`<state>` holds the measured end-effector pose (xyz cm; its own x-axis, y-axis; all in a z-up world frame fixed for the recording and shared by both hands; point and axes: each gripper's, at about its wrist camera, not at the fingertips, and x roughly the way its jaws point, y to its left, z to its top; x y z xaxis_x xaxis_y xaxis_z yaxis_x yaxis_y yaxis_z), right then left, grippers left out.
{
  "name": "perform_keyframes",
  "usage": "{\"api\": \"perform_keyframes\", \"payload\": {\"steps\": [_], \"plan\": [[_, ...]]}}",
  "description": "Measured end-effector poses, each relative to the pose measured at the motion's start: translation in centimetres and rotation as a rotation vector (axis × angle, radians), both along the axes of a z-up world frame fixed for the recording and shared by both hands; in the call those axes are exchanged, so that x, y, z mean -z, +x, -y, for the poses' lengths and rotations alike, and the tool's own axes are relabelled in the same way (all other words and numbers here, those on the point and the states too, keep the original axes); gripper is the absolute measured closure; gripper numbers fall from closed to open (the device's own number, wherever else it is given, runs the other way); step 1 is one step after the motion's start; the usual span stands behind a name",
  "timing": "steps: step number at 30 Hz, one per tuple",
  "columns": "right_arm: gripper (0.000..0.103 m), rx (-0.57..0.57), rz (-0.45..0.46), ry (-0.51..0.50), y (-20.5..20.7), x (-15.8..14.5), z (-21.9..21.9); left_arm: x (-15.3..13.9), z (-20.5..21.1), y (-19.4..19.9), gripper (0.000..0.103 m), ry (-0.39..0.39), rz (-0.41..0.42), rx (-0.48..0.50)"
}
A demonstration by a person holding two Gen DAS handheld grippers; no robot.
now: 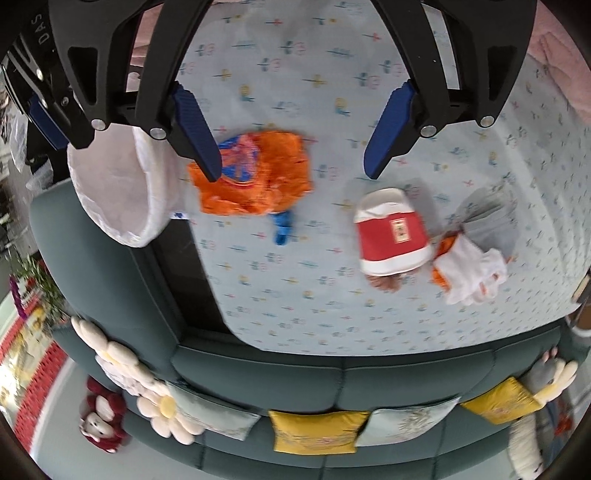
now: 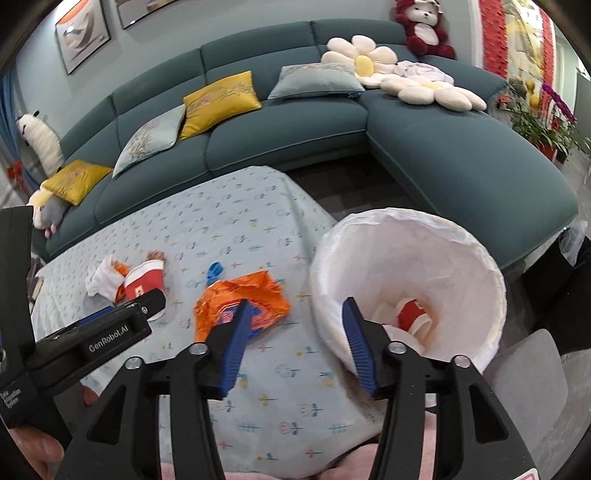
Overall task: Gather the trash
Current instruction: 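Move both open tools back toward the orange bag on the table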
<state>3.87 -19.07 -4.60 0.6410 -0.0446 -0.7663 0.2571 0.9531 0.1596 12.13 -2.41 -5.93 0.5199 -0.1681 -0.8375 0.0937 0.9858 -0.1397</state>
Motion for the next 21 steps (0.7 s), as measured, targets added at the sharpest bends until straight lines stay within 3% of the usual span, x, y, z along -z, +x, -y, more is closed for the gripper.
{"api": "perform_keyframes", "payload": {"steps": [13, 21], "plan": [[0.045, -0.071, -0.063, -0.002, 2.5, 2.0, -4.9, 1.6, -6.7, 1.4, 0.020, -0.007, -0.044, -0.117], [0.045, -0.101, -0.127, 0.025, 5.2, 5.0, -7.4, 3.9, -9.7, 3.3, 0.020, -0.014, -0.095, -0.165]]}}
